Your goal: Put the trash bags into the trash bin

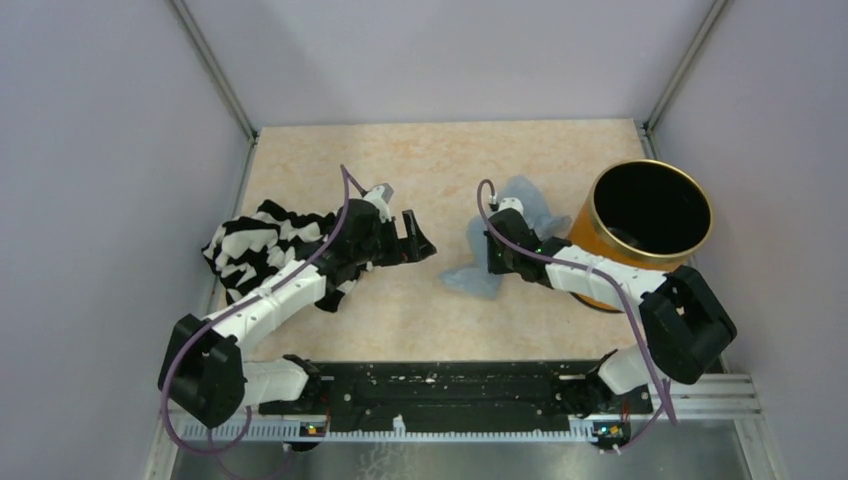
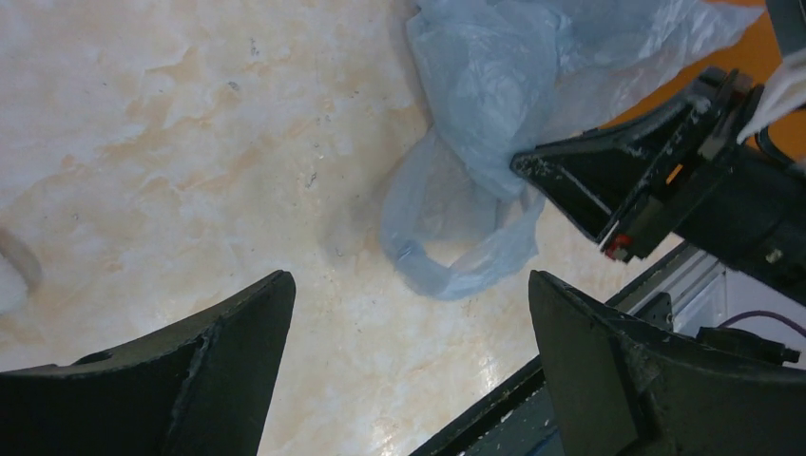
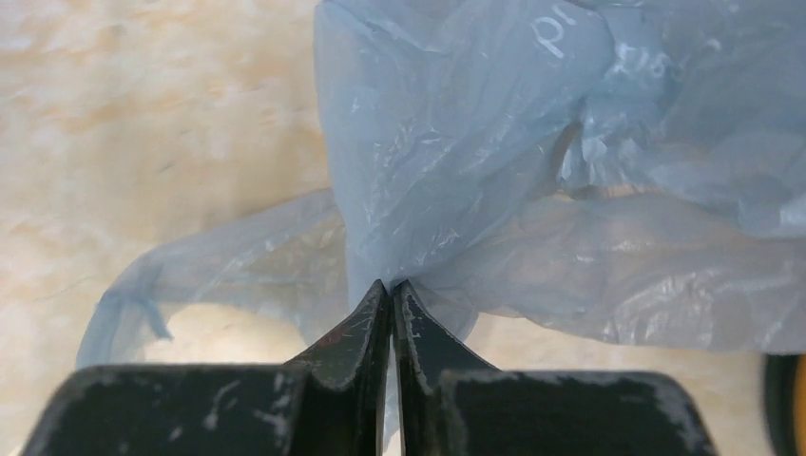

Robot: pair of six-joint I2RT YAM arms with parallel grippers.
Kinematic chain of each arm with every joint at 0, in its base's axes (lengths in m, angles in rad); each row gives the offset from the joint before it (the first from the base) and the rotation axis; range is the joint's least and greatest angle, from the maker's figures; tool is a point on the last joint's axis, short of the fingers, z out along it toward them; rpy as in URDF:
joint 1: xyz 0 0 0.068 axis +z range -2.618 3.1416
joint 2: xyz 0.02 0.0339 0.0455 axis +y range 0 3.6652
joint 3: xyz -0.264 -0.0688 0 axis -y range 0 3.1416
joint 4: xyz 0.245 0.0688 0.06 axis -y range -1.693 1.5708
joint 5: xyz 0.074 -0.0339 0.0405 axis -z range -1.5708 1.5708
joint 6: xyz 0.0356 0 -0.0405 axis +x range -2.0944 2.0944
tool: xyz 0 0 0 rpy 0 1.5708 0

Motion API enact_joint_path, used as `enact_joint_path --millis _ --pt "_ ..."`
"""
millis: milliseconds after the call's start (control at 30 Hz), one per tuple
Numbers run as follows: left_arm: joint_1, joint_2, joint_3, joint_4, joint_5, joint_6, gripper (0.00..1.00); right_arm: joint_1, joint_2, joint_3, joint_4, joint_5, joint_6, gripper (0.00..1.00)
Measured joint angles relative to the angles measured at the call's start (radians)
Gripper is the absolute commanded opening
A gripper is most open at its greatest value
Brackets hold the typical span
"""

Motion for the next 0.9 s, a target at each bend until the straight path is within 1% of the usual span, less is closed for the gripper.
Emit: enact_joint_path --millis 167,333,500,600,667,733,800,833,867,900 --pt "0.019 0.045 -0.004 0.052 0.02 -0.044 0.99 0.065 -0.018 -0.003 0.056 -0.101 -0.022 0.0" --pt "0.04 0.124 0.016 0.073 0.053 -0.05 0.98 0.134 -0.089 -0.036 0.086 -0.173 -0.077 0.0" --pt "0.047 0.246 0.079 0.084 0.131 -0.051 0.92 0.153 -0.187 -0.114 0.105 -0.22 -0.116 0.0" --pt "0.047 0.299 0.072 0.135 0.201 -0.086 0.89 0.153 -0.215 -0.138 0.109 -0.231 -0.13 0.0" --pt "0.045 0.313 0.064 0.161 0.225 -0.106 0.87 0.153 -0.216 -0.144 0.113 -0.233 -0.132 0.0" --pt "0.042 0.33 0.056 0.184 0.245 -0.127 0.84 0.153 -0.216 -0.145 0.112 -0.233 -0.132 0.0" --pt "0.033 0.347 0.045 0.212 0.259 -0.15 0.77 0.153 -0.217 -0.145 0.113 -0.233 -0.132 0.05" --pt "0.028 0.355 0.039 0.225 0.265 -0.16 0.73 0.153 -0.217 -0.145 0.113 -0.232 -0.131 0.11" --pt "0.022 0.364 0.032 0.24 0.272 -0.174 0.67 0.153 -0.217 -0.145 0.113 -0.231 -0.13 0.2" --pt "0.017 0.373 0.024 0.258 0.279 -0.185 0.58 0.153 -0.217 -0.145 0.112 -0.23 -0.127 0.31"
